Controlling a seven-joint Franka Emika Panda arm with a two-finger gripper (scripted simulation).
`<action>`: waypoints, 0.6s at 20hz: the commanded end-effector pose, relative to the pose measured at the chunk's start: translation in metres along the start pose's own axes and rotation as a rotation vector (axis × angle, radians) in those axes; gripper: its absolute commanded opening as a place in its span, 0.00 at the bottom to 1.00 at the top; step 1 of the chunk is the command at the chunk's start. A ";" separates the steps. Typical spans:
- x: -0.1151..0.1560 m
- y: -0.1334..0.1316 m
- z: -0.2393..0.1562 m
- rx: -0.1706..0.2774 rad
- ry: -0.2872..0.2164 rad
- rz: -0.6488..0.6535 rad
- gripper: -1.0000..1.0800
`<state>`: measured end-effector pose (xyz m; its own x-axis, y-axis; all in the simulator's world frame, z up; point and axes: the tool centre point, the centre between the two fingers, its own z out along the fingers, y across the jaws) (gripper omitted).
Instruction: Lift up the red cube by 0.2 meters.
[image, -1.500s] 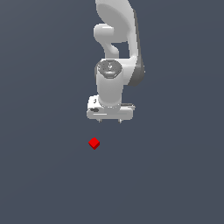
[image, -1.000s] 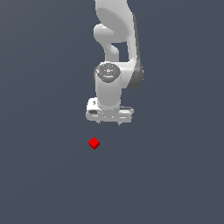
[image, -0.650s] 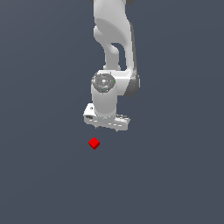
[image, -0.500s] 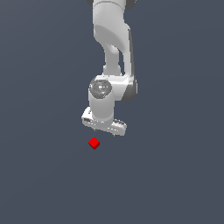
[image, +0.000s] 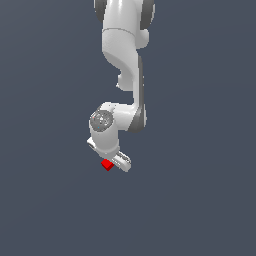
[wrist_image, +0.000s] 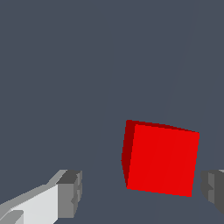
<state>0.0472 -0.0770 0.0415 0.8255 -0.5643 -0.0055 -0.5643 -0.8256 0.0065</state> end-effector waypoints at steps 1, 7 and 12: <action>0.007 0.004 0.009 0.003 0.003 0.056 0.96; 0.016 0.011 0.021 0.006 0.005 0.126 0.96; 0.017 0.011 0.021 0.007 0.005 0.131 0.00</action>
<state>0.0540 -0.0959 0.0199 0.7454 -0.6666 -0.0003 -0.6666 -0.7454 0.0007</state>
